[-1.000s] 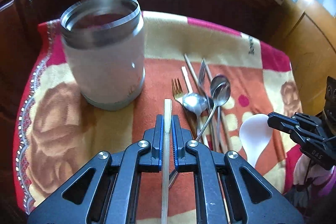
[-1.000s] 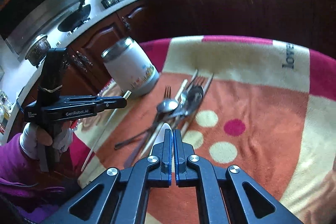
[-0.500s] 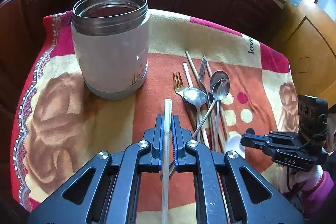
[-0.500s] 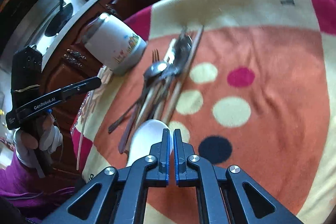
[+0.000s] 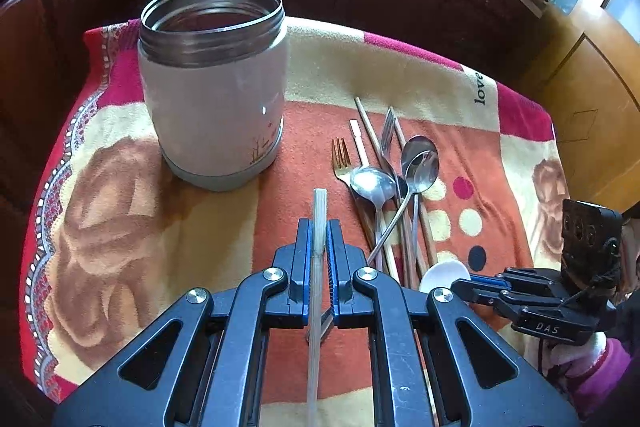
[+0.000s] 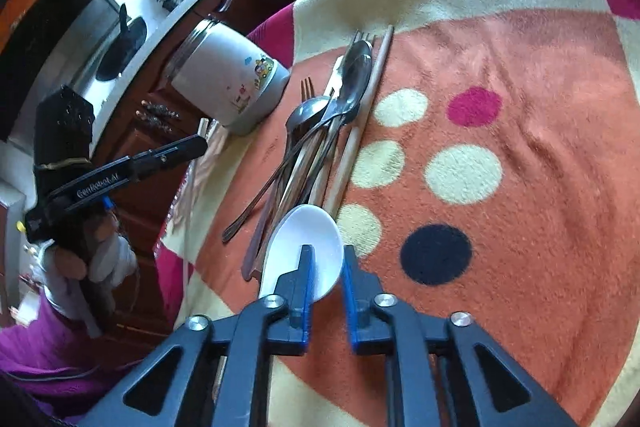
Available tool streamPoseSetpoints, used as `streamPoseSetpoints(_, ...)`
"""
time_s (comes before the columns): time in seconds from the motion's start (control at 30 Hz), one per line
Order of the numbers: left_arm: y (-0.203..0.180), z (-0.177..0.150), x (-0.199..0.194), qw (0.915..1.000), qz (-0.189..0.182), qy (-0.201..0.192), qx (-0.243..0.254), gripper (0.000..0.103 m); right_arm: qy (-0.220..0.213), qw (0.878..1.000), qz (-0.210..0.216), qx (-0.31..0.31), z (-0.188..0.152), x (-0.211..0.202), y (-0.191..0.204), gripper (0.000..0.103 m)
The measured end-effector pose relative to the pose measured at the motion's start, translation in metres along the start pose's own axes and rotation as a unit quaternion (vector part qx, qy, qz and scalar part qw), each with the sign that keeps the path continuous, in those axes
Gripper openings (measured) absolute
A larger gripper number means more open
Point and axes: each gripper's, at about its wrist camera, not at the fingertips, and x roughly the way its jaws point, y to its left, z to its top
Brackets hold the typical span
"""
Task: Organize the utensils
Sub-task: 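Lift the chopstick and white spoon and carry both over the white jar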
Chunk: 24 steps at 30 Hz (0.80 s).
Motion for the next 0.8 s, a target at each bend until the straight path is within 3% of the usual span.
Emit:
streamPoseSetpoints(0.3,0.004,0.003,-0.014,0.9995,-0.026,-0.009,-0.016,0.006,-0.064,0.996,-0.013,-0.058,0.016,-0.051,0.038,0.003)
streamPoseSetpoints(0.47,0.0,0.013,-0.046,0.9984,-0.037,-0.043,-0.005,0.006,-0.111,0.99,0.003,-0.091,0.044,-0.078,0.067,0.003)
streamPoseSetpoints(0.8,0.016,0.049,-0.12,0.9912,-0.063,-0.114,-0.025,0.006,-0.178,0.975,0.006,-0.134,0.111,-0.084,0.122,0.003)
